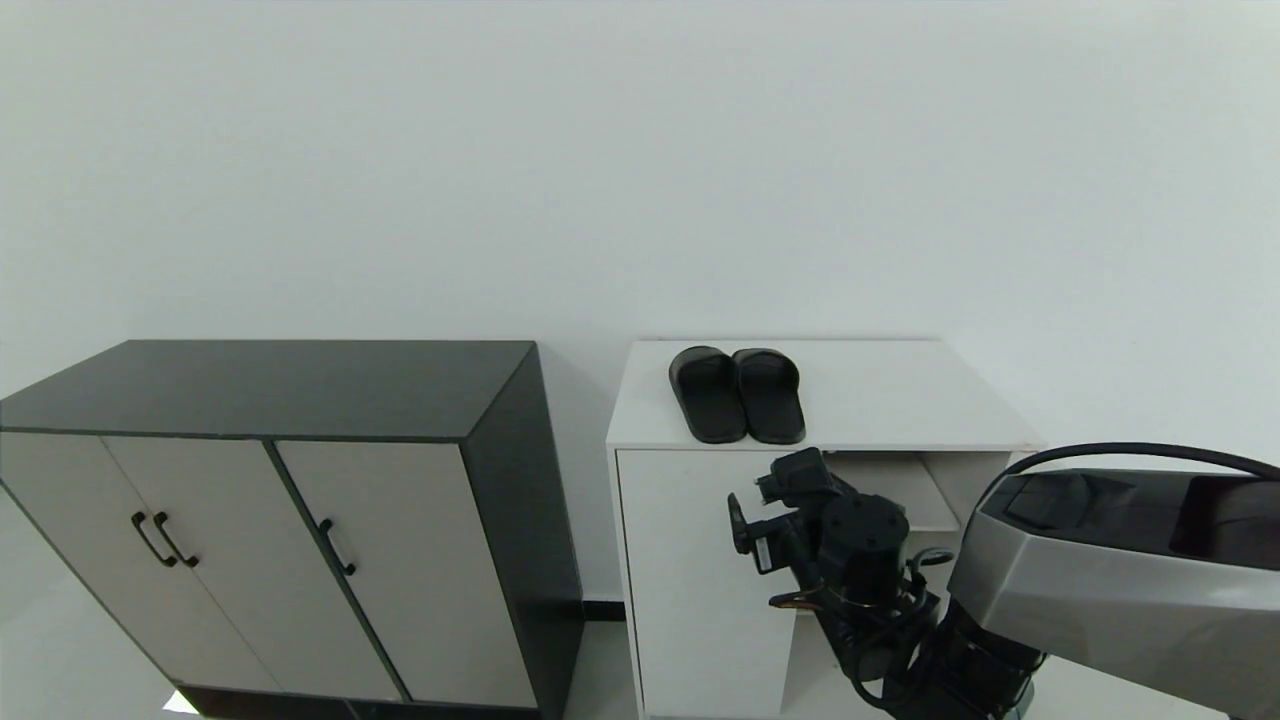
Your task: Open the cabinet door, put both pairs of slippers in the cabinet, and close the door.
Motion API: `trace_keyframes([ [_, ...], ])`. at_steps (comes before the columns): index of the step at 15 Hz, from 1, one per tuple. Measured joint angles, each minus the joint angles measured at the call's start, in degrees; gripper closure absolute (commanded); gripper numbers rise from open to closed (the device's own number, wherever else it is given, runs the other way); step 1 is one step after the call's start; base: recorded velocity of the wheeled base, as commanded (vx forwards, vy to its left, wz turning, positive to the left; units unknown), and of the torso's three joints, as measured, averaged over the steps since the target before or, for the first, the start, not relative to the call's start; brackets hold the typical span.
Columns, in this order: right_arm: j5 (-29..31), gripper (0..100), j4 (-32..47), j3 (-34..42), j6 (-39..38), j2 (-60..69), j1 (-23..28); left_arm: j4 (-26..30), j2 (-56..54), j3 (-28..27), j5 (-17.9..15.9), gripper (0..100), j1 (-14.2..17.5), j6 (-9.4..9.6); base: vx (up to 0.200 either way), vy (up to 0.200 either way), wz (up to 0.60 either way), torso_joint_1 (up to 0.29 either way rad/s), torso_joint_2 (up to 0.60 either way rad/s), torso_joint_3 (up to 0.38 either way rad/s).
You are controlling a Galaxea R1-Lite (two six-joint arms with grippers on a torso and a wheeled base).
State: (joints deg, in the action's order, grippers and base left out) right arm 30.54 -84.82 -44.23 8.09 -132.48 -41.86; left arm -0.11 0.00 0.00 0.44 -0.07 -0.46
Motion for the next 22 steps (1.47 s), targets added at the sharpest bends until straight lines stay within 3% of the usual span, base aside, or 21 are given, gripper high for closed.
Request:
trace_keyframes([
  [2, -0.77, 0, 1.97, 0.07, 1.16, 0.34, 0.22, 0.0, 0.0, 0.0, -0.01, 100, 0.0, 0.04, 0.0, 0.0, 0.0, 0.0, 0.0, 0.0],
  [5, -0.84, 0, 19.96, -4.04, -1.8, 4.23, 0.11, 0.01, 0.0, 0.0, -0.01, 100, 0.0, 0.3, 0.0, 0.0, 0.0, 0.0, 0.0, 0.0],
  [9, 0.24, 0, 50.25, -17.43, -17.99, 11.82, -0.39, 0.04, 0.0, 0.0, -0.01, 100, 0.0, 0.46, 0.0, 0.0, 0.0, 0.0, 0.0, 0.0],
  [11, 0.9, 0, 58.25, -22.37, -25.22, 14.12, -0.77, 0.04, 0.0, 0.0, -0.01, 100, 0.0, 0.44, 0.0, 0.0, 0.0, 0.0, 0.0, 0.0],
  [16, 1.12, 0, 56.36, -24.32, -26.32, 14.53, -1.02, 0.04, 0.0, 0.0, -0.01, 100, 0.0, 0.41, 0.0, 0.0, 0.0, 0.0, 0.0, 0.0],
  [22, 1.78, 0, 53.08, -23.14, -25.06, 13.35, -1.07, 0.09, 0.0, 0.0, -0.11, 100, -0.04, 1.22, 0.2, 0.0, 0.0, 0.003, 0.0, 0.004],
])
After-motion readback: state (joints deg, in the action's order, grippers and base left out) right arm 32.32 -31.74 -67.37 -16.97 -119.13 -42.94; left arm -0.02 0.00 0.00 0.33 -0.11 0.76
